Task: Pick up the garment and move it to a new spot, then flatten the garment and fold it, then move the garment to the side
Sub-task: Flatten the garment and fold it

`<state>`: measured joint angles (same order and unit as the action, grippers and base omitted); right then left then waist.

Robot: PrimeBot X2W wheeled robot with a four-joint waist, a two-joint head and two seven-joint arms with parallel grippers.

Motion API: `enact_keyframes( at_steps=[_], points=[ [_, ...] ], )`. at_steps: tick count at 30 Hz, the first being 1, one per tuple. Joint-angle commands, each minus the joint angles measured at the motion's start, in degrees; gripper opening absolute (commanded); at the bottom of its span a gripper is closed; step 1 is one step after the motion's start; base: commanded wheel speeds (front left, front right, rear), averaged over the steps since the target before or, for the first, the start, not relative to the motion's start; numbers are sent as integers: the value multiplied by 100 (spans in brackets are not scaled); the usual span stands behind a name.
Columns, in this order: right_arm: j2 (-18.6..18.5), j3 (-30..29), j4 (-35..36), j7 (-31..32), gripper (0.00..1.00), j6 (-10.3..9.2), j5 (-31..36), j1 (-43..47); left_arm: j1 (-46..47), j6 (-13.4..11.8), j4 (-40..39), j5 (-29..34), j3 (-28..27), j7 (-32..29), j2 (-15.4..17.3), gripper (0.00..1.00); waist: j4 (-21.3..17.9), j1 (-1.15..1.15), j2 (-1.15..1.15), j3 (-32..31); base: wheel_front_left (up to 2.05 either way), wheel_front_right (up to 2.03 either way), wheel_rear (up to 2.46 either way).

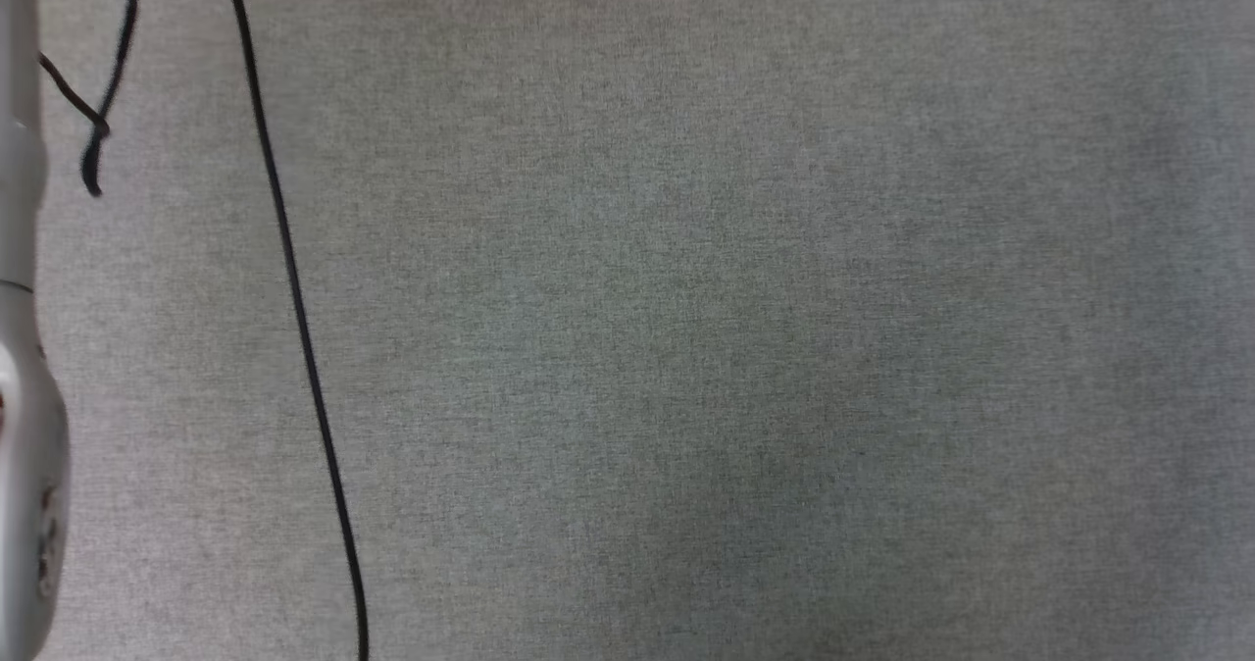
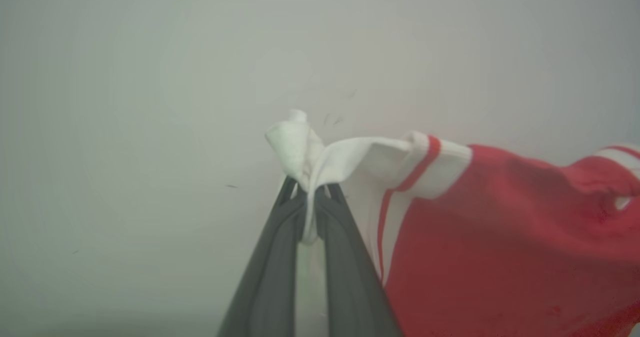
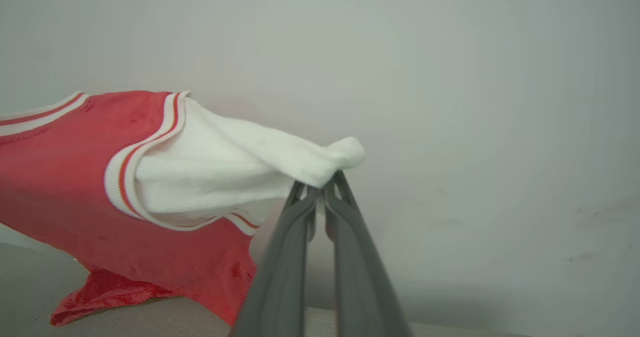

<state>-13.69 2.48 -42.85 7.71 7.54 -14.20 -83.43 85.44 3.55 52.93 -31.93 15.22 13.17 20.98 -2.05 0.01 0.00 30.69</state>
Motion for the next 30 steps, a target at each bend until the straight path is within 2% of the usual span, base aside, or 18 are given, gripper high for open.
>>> enact_keyframes(
  at_steps=[1,5,9,14,24,30],
  points=[
    [57,24,-179,-103,0,-9,-82,55,-112,47,128,-42,-26,71,-31,0,12,-1,0,69,0,0,0],
    [200,181,-744,-391,0,-9,-303,337,-411,204,492,-165,-82,180,-180,0,66,-1,0,82,0,0,0],
    [168,392,-1135,-704,0,-9,-551,793,-926,309,681,-268,-142,206,-339,0,143,-1,0,-36,0,0,0],
    [84,651,-1399,-1135,0,-9,-1020,1680,-2055,378,300,-335,-331,212,-468,0,238,-1,0,-383,0,0,0],
    [-279,1223,-883,-1818,0,-9,-2016,3916,-4664,389,-1283,-40,-839,209,-621,0,328,-1,0,-1382,0,0,0],
    [-462,1248,-308,-2029,0,-10,-2306,5192,-6161,387,-2161,298,-1281,209,-786,0,282,-1,0,-1993,0,0,0]
  ],
)
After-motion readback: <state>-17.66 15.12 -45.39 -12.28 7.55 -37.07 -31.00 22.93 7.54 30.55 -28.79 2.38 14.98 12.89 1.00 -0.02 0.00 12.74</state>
